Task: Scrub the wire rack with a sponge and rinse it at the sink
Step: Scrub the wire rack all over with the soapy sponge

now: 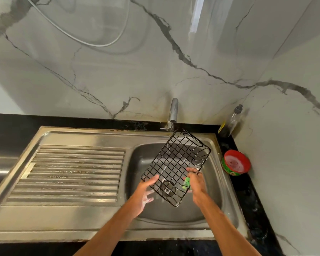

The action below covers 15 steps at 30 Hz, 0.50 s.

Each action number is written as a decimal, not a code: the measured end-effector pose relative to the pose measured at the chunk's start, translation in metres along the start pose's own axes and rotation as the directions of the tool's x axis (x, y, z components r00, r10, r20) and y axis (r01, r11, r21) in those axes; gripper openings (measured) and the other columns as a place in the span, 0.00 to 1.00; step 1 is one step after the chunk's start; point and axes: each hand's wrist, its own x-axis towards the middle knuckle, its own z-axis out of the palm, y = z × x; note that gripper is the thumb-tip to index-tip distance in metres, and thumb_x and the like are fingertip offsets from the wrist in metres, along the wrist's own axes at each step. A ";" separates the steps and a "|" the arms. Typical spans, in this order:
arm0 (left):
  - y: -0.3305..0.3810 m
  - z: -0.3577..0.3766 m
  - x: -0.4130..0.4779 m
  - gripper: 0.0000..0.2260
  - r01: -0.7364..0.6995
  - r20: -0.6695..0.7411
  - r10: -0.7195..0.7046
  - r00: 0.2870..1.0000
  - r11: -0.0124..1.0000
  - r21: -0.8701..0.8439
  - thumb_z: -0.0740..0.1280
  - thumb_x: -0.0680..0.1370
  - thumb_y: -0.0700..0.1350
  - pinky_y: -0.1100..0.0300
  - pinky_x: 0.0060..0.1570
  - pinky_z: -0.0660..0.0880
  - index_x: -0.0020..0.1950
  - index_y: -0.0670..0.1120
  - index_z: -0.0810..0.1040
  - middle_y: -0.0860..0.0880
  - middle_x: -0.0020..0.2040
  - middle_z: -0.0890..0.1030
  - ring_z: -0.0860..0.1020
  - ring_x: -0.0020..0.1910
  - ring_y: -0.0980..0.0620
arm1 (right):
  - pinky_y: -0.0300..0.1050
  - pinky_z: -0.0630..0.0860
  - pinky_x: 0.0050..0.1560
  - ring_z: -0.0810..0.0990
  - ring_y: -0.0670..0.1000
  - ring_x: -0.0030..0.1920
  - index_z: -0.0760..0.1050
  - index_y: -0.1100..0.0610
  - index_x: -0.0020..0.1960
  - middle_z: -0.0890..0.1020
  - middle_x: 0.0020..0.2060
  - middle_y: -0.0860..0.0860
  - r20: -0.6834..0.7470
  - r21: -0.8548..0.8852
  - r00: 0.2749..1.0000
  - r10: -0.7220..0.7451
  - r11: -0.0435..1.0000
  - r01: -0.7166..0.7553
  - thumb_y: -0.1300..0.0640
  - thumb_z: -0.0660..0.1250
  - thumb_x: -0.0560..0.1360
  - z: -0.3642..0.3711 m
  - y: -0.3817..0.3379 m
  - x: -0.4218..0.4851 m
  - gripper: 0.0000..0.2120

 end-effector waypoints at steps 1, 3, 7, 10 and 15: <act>0.004 -0.009 -0.002 0.62 -0.012 -0.024 0.012 1.000 1.000 0.008 0.80 0.57 0.64 0.36 0.72 0.65 0.83 0.50 0.50 0.43 0.82 0.54 0.64 0.75 0.35 | 0.46 0.77 0.36 0.78 0.50 0.39 0.77 0.54 0.62 0.82 0.46 0.57 -0.002 -0.034 1.000 -0.010 0.999 0.010 0.64 0.59 0.81 -0.004 0.002 0.001 0.14; 0.020 -0.024 -0.005 0.71 -0.042 -0.054 0.043 0.998 0.999 0.019 0.82 0.52 0.67 0.35 0.72 0.64 0.83 0.53 0.43 0.43 0.82 0.57 0.65 0.75 0.36 | 0.46 0.78 0.37 0.80 0.51 0.42 0.77 0.53 0.62 0.82 0.50 0.58 0.016 -0.098 0.999 -0.048 0.994 0.049 0.62 0.59 0.82 -0.011 0.003 0.001 0.13; 0.056 -0.025 -0.004 0.62 -0.035 0.034 0.029 0.999 0.975 0.218 0.83 0.55 0.62 0.35 0.71 0.65 0.82 0.58 0.52 0.53 0.68 0.77 0.75 0.68 0.44 | 0.54 0.82 0.51 0.81 0.62 0.55 0.76 0.50 0.64 0.82 0.53 0.54 0.159 -0.250 0.969 -0.187 0.942 0.223 0.62 0.59 0.83 -0.019 -0.004 -0.006 0.14; 0.077 0.000 0.005 0.36 -0.062 0.043 0.051 0.998 0.944 0.323 0.80 0.68 0.51 0.39 0.66 0.73 0.72 0.56 0.68 0.52 0.61 0.82 0.79 0.62 0.47 | 0.37 0.77 0.35 0.80 0.54 0.40 0.74 0.50 0.69 0.82 0.49 0.57 0.313 -0.292 0.916 -0.250 0.893 0.343 0.61 0.60 0.83 -0.015 -0.017 -0.011 0.17; 0.070 0.011 0.014 0.20 -0.256 -0.148 0.305 0.941 0.925 0.281 0.69 0.77 0.36 0.44 0.65 0.73 0.68 0.48 0.74 0.44 0.59 0.83 0.83 0.54 0.48 | 0.54 0.77 0.61 0.79 0.46 0.55 0.72 0.49 0.66 0.79 0.57 0.43 0.376 -0.244 0.898 -0.229 0.910 0.334 0.40 0.72 0.73 -0.024 -0.026 -0.006 0.25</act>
